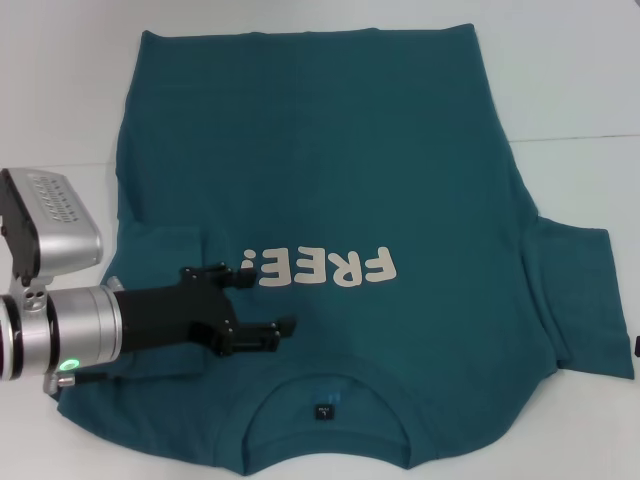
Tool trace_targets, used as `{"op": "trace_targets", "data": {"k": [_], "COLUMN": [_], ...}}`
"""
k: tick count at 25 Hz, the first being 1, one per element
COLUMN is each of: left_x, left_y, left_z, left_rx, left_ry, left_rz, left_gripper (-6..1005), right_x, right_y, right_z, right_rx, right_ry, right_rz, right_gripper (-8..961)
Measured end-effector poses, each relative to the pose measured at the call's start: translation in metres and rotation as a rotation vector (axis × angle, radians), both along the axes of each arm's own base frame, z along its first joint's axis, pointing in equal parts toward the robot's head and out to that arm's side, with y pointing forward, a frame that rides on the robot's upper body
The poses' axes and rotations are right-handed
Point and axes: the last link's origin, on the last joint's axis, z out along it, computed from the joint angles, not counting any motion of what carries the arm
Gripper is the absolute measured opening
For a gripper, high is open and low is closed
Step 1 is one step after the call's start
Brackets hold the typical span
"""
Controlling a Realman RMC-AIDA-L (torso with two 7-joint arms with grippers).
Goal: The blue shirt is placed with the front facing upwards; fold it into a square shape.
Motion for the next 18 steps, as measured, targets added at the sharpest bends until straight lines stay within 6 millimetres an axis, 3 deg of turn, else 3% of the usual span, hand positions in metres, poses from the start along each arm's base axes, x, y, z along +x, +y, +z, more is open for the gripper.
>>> {"op": "trace_targets", "data": {"k": [3,18], "left_x": [0.000,-0.002], "left_y": [0.000,-0.002], "left_z": [0.000,0.000], "left_rx": [-0.001,-0.002], "left_ry": [0.001,-0.007], "left_rz": [0.000,0.010], "left_gripper": [887,887], "right_x": [-0.001,-0.003], "right_y": [0.002,0.008], "right_z": [-0.001,-0.010], "right_rx": [0.001,-0.019], "right_ry": [-0.003,-0.036], "right_rz": [0.004,0.015], "right_gripper": [701,699]}}
